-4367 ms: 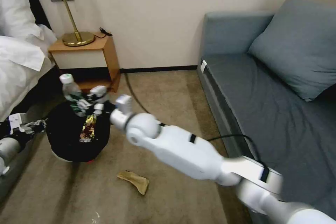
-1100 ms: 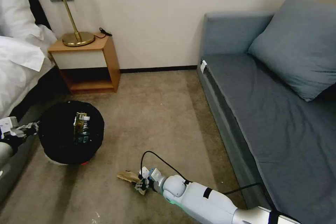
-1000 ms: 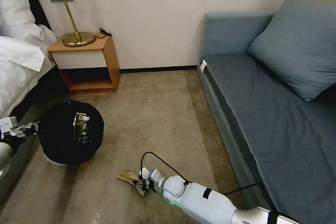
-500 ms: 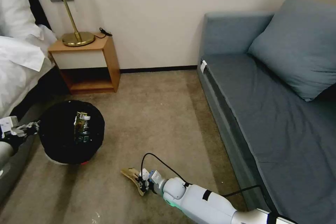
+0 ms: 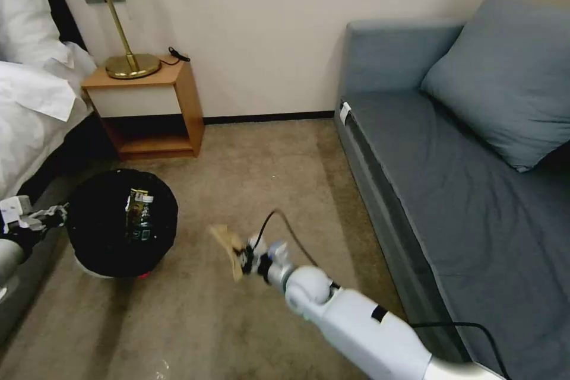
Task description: Pick up the trash bin, then pick up the garbage on the floor and place it into the trash bin.
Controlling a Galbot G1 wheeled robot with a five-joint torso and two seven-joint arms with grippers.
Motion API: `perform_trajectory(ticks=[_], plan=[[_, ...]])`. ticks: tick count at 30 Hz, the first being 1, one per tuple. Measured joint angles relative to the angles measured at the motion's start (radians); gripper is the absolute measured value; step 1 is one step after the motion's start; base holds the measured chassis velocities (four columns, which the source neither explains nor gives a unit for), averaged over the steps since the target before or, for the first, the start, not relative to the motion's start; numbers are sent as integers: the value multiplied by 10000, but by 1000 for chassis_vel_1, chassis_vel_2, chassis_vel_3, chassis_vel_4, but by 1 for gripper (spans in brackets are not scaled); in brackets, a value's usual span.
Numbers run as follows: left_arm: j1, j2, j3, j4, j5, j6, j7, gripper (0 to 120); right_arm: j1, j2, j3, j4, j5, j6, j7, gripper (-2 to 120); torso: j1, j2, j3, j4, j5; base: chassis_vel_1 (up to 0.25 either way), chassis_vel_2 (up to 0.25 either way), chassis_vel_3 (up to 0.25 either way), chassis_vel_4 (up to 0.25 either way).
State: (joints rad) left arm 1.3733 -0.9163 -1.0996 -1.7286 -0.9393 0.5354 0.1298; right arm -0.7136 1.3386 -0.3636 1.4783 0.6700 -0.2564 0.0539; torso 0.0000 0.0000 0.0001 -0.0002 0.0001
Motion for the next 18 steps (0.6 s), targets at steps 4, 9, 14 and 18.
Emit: perform_trajectory(ticks=[4,9,14,18], plan=[[-25,-41,135,-153,10,45,-48,4,899,413,124,905,681,-298,391,0,0,0,0,0,0,0,0,0,0],[-47,-97,297,-220,83,58,-76,4,1777,1016,-607,845,1191,-316,589,0,0,-1,0,3,-1,0,0,0,0],[-43,-96,400,-349,119,70,-89,4,2550,2149,-1358,-167,1253,-93,667,0,0,0,0,5,-4,0,0,0,0],[1,-54,395,-427,109,81,-88,4,2807,2675,-1527,-968,1260,81,712,0,0,0,0,7,-3,0,0,0,0]])
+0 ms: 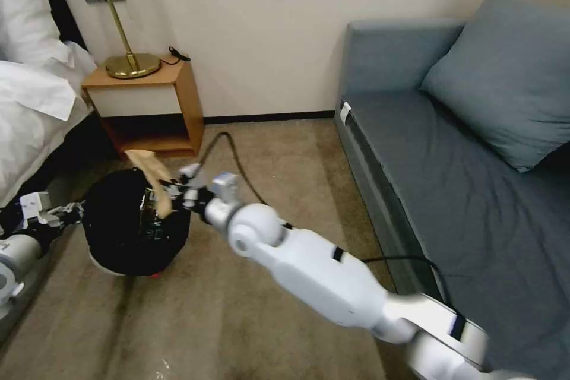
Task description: Pick up the trash bin, then pick up the garbage on the floor and place it into the trash bin.
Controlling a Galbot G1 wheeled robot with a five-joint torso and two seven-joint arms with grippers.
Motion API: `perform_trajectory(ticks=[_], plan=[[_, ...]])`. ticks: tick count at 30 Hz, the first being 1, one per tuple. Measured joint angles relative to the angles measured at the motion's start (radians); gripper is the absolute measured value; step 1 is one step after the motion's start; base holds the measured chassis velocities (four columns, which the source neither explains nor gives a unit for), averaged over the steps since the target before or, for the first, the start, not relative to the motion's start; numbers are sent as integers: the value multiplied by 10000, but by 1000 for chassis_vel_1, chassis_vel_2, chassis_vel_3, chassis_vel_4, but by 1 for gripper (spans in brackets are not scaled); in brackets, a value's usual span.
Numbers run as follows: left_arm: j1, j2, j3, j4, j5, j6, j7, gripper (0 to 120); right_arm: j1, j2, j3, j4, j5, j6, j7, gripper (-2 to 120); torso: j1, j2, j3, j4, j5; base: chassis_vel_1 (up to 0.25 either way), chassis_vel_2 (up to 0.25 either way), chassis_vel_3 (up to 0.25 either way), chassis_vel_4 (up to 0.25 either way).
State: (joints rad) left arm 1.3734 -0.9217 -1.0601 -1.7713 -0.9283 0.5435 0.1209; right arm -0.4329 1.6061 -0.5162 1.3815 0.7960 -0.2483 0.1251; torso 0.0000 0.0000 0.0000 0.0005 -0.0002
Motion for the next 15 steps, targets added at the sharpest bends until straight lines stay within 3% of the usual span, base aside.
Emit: perform_trajectory(ticks=[3,15], plan=[[67,43,-50,-93,-20,16,-15,4,254,74,-349,-915,-102,203,38,0,0,0,0,-6,-1,0,0,0,0],[207,-5,-93,-314,-55,34,-20,4,559,43,-701,-2076,-361,406,158,0,0,0,0,-7,1,0,0,0,0]])
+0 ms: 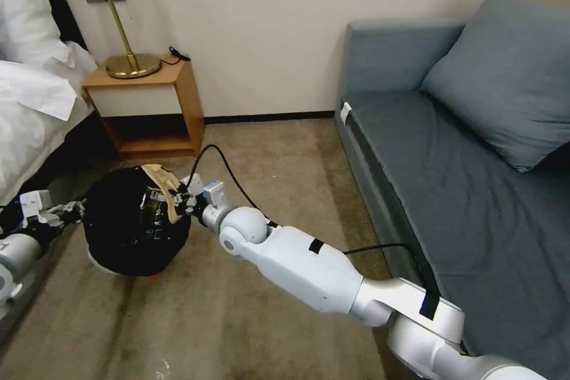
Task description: Pick up the trash bin, then pick up the garbage on the floor and place it into the trash bin.
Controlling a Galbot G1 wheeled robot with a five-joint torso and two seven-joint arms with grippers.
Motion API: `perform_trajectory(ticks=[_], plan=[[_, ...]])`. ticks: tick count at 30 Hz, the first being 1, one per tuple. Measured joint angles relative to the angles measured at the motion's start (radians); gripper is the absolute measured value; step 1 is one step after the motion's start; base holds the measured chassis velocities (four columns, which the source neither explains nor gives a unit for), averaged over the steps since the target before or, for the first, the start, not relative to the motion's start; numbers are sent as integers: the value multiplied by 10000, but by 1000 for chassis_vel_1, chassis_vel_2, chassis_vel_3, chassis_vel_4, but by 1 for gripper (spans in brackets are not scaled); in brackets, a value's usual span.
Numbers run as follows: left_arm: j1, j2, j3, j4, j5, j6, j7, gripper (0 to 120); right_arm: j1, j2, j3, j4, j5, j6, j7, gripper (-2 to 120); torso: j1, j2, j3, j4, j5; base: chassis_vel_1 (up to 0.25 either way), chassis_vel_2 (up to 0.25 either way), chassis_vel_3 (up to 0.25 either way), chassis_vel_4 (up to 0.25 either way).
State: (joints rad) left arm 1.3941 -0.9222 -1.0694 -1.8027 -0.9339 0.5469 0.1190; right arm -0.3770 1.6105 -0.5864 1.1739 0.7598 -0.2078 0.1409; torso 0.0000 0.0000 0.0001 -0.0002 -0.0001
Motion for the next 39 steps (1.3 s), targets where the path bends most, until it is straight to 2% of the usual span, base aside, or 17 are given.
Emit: perform_trajectory(ticks=[20,23,26,27,30,33,34,36,37,39], plan=[[-22,-121,263,-153,69,21,5,4,314,-21,-1109,477,-229,481,-712,2,0,0,-1,1,1,0,0,0,0],[13,-105,206,-161,59,23,4,4,297,-22,-1194,473,-307,483,-689,17,0,0,-1,2,1,0,0,0,0],[18,-98,188,-163,56,22,5,4,287,-21,-1204,474,-316,483,-676,20,0,0,-1,1,1,0,0,0,0],[25,-97,175,-164,51,23,4,4,278,-21,-1209,480,-320,460,-652,30,0,0,-1,2,1,0,0,0,0],[27,-107,175,-173,48,23,5,4,276,-22,-1211,509,-321,417,-633,36,-1,0,-1,2,1,0,0,0,0],[25,-133,174,-174,46,22,5,4,210,-22,-1170,637,-322,372,-500,51,0,0,0,2,1,0,0,0,0],[25,-133,174,-174,46,22,5,4,210,-22,-1170,637,-322,372,-500,51,0,0,0,2,1,0,0,0,0],[23,-172,173,-173,42,20,4,4,90,-23,-933,991,-242,438,-269,62,0,0,0,1,1,0,0,0,0],[23,-172,173,-173,42,20,4,4,90,-23,-933,991,-242,438,-269,62,0,0,0,1,1,0,0,0,0],[33,-200,159,-171,35,17,4,4,-57,-23,-698,1418,-150,603,-174,73,0,0,-1,1,0,0,0,0,0]])
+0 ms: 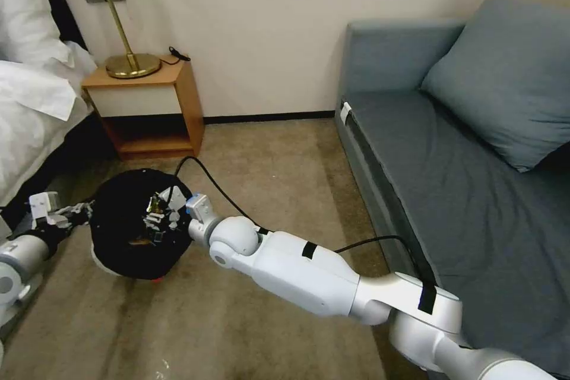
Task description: Pick up the trash bin, then pick up the garbage on the floor and place it into the trash bin.
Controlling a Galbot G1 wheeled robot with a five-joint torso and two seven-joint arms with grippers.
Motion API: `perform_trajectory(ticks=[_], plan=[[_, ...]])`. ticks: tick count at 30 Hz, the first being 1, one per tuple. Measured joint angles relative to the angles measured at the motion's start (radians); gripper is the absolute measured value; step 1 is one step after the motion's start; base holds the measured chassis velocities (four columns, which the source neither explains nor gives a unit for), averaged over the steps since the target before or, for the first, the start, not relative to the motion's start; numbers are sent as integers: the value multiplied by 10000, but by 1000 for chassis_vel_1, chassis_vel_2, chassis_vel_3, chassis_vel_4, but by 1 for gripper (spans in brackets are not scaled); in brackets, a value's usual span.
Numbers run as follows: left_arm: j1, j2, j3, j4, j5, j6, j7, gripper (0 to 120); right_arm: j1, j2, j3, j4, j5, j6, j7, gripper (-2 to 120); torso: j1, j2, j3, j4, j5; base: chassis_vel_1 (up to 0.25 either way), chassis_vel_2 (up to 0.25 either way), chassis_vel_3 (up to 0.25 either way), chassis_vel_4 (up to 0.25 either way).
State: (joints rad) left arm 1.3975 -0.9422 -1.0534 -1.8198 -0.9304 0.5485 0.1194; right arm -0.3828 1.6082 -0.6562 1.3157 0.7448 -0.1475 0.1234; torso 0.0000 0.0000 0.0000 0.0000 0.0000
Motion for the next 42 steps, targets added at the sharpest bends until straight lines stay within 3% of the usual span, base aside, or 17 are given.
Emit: perform_trajectory(ticks=[3,5,7,11,13,16,18,20,24,28,29,33,42], plan=[[6,-21,-7,11,-4,-4,0,4,-169,0,246,377,0,119,50,79,0,-1,0,1,0,0,0,0,0],[8,-64,-4,18,-8,-12,-9,4,-625,-152,829,1104,-311,468,133,93,0,0,0,6,2,0,0,0,0],[8,-69,-4,18,-8,-12,-16,4,-758,-303,973,1306,-424,504,150,94,-1,0,-1,6,5,0,0,0,0],[4,-110,13,-13,-10,-15,-45,4,-1881,-1931,2362,2656,-1817,673,141,100,0,0,-1,-4,6,0,0,0,0],[4,-117,19,-14,-11,-14,-51,4,-2034,-2125,2580,2787,-1993,698,132,100,0,0,-1,-5,5,0,0,0,0],[3,-170,90,-74,-11,-9,-76,4,-3346,-3383,4327,3707,-3050,858,47,100,-1,0,0,-4,6,0,0,0,0],[1,-187,111,-97,-12,-2,-82,4,-3651,-3583,4680,3869,-3265,914,-14,100,-1,0,0,0,7,0,0,0,0],[0,-264,140,-149,-15,11,-125,4,-4812,-4179,5778,4410,-3856,1251,-106,100,0,0,0,1,4,0,0,0,0],[54,-407,93,-250,-73,21,-139,4,-6483,-4664,7202,5252,-4223,1858,-107,100,0,0,-1,-3,4,0,0,0,0],[104,-492,51,-251,-98,21,-141,4,-8186,-4616,8544,5912,-4636,2552,-170,100,0,0,-1,0,3,0,0,0,0],[119,-515,32,-231,-142,21,-145,4,-9237,-4453,9086,6230,-4973,2981,-234,100,-1,0,-1,-2,4,0,0,0,0],[188,-593,-51,-330,-236,21,-164,4,-10455,-4046,9871,6592,-5511,3549,-348,100,-1,0,-2,-4,3,0,0,0,0],[458,-1014,-185,-641,-328,35,-206,4,-10599,-3910,9987,6656,-5593,3622,-384,100,0,1,-1,1,2,0,0,0,0]])
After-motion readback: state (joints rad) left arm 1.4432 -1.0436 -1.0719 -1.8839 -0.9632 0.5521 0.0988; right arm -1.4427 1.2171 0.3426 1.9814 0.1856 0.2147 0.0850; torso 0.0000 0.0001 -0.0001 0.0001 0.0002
